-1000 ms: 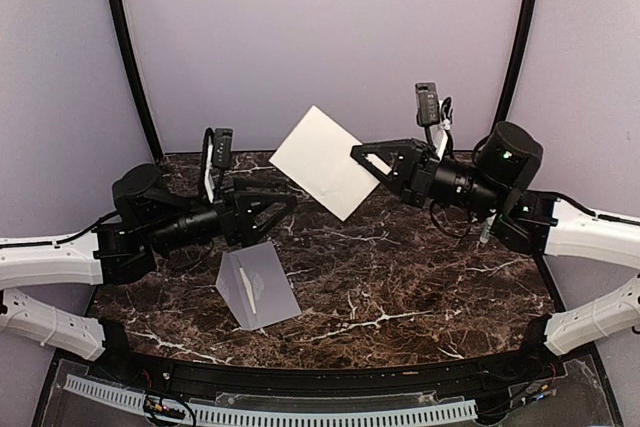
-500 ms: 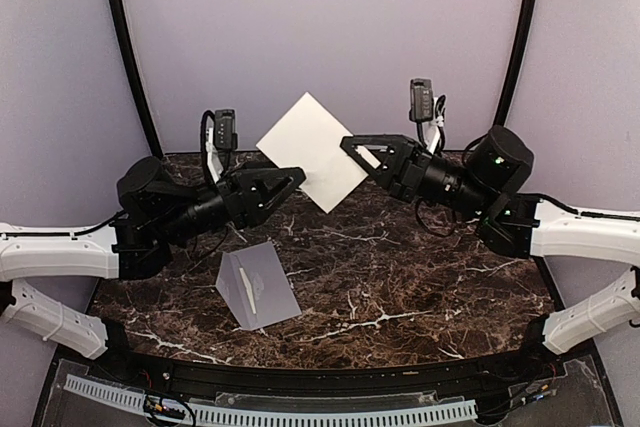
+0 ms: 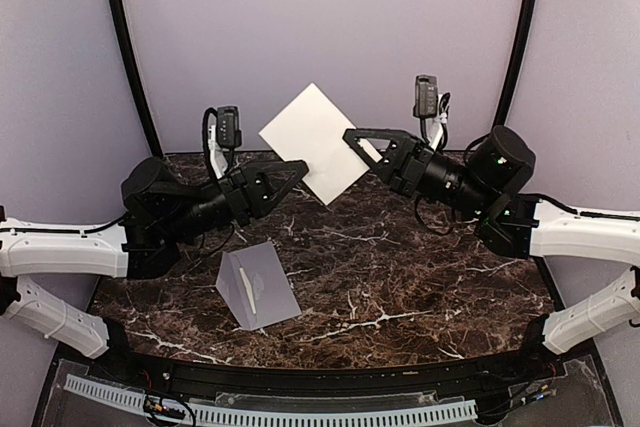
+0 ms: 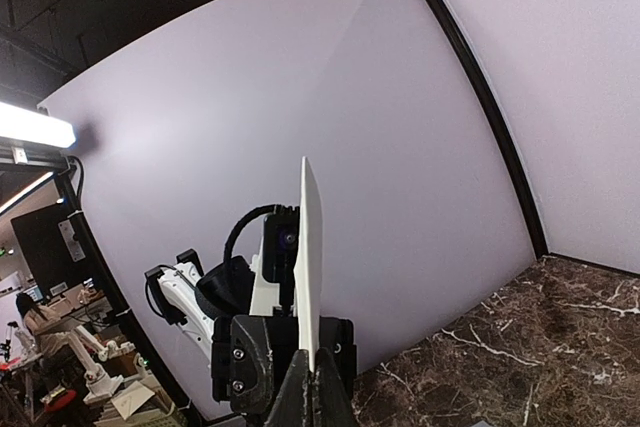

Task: Place the letter into the envelope and seal it
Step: Fold the letter.

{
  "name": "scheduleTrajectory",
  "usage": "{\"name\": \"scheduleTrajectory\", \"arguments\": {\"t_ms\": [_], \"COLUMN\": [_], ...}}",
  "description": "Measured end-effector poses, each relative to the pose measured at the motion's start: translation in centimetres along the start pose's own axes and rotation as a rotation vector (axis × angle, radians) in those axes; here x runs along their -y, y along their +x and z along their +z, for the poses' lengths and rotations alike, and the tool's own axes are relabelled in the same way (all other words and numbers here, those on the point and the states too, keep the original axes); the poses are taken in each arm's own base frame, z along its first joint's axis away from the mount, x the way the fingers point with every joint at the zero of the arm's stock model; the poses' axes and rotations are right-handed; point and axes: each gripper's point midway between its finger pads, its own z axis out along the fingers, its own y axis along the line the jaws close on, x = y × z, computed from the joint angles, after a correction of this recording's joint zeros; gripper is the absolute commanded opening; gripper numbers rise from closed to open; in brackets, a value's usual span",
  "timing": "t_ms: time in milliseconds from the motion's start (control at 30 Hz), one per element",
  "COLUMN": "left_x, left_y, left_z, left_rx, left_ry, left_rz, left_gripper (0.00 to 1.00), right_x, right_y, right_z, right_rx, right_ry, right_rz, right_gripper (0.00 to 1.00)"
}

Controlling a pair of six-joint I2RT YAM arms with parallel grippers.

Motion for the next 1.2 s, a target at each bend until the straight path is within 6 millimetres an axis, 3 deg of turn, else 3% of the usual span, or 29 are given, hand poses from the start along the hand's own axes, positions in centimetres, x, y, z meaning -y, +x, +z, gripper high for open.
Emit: {"name": "scheduleTrajectory", "arguments": {"t_ms": [100, 367, 600, 733, 767, 900, 1200], "left_x": [0.0, -0.1, -0.1, -0.1, -0.1, -0.2, -1.6], "left_y": [-0.1, -0.1, -0.2, -0.2, -0.2, 0.0, 0.7], "left_z": [0.3, 0.4, 0.5, 0.6, 0.6, 0.6, 0.8], "left_rx": [0.005, 0.015, 0.021, 0.024, 0.024, 0.017, -0.079], "left_ry": [0.007, 0.009, 0.015, 0.02, 0.02, 0.016, -0.105], "left_rz": [-0.004, -0.023, -0.033, -0.037, -0.038, -0.042, -0.055], "left_gripper": [0.15, 0.12, 0.0, 0.0, 0.0, 0.0, 0.0], "right_x": [0.1, 0.3, 0.4, 0.3, 0.3, 0.4, 0.7], "right_y": [0.0, 0.0, 0.0, -0.1, -0.1, 0.0, -1.3], "right_z": [0.0, -0.1, -0.2, -0.3, -0.3, -0.6, -3.0], "right_rx": [0.004, 0.008, 0.009, 0.011, 0.01, -0.001, -0.025], "right_ry": [0.006, 0.011, 0.018, 0.021, 0.022, 0.045, 0.167], "right_rz": [0.0, 0.0, -0.001, -0.004, -0.004, -0.02, -0.117], "right_gripper": [0.0, 0.0, 0.0, 0.0, 0.03, 0.3, 0.64]}}
